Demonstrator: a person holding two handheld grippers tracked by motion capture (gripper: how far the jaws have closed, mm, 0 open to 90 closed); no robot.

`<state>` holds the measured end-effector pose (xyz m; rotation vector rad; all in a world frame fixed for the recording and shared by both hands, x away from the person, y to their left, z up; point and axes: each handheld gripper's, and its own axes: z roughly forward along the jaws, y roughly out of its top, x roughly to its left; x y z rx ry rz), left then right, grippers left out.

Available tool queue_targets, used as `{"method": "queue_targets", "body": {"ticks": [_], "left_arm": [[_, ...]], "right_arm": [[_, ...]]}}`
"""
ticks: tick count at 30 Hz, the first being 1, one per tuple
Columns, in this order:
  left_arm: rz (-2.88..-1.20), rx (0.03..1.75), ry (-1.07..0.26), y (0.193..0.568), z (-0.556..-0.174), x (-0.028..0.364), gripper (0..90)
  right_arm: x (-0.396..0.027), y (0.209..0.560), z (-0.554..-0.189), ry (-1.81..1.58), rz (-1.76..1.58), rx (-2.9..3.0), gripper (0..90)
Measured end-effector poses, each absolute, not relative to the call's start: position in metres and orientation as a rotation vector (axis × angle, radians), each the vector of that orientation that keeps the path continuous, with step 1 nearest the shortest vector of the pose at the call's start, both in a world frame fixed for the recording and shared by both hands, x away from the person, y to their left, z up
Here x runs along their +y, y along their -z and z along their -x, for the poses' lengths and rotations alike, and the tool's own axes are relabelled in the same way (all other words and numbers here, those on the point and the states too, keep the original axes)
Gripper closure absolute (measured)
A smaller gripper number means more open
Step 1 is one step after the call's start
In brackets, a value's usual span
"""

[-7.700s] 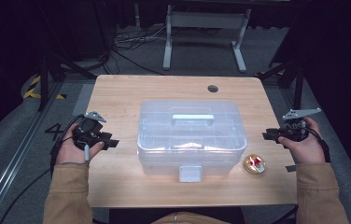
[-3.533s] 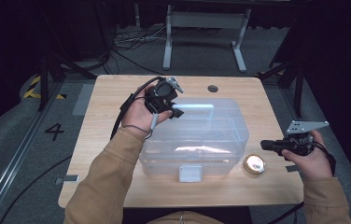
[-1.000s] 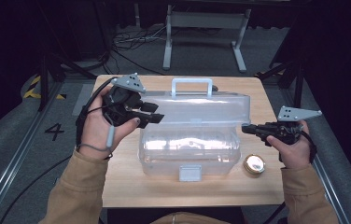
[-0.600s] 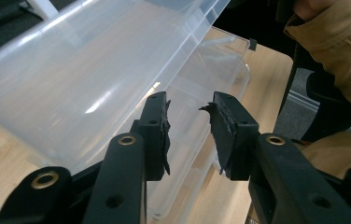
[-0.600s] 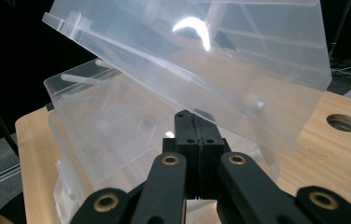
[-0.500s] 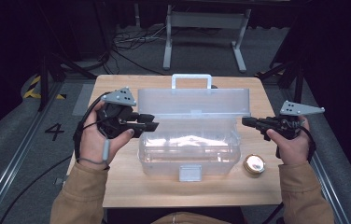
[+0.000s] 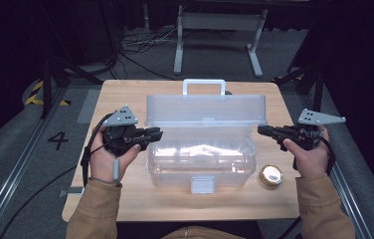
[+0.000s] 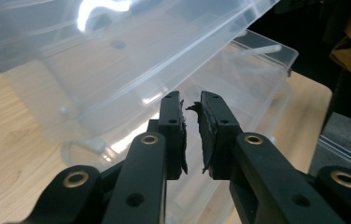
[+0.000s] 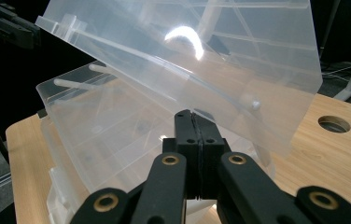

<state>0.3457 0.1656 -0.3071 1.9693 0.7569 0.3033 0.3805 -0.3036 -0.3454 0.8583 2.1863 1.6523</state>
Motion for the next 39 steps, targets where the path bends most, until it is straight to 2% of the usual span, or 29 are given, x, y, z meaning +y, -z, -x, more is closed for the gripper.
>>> {"method": "queue_targets", "body": {"ticks": [11,19,22,24,31,39], "left_arm": [[-1.940,0.775,-0.327,0.320,-0.351,0.170,88.6],[-1.920,0.781,-0.335,0.322,-0.353,0.170,89.6],[-1.916,0.777,-0.342,0.322,-0.354,0.170,89.7],[-1.918,0.773,-0.344,0.322,-0.355,0.169,89.7],[-1.925,0.768,-0.347,0.323,-0.359,0.167,89.6],[-1.913,0.765,-0.351,0.322,-0.363,0.165,89.6]], "right_arm": [[-0.301,0.350,-0.378,-1.625,-0.865,2.202,90.0],[-0.307,0.354,-0.377,-1.651,-0.914,2.219,89.3],[-0.310,0.356,-0.378,-1.664,-0.975,2.219,83.9],[-0.312,0.360,-0.379,-1.672,-1.011,2.217,76.4],[-0.312,0.362,-0.377,-1.584,-0.946,2.127,60.6],[-0.313,0.363,-0.371,-1.458,-1.036,2.128,58.7]]}}
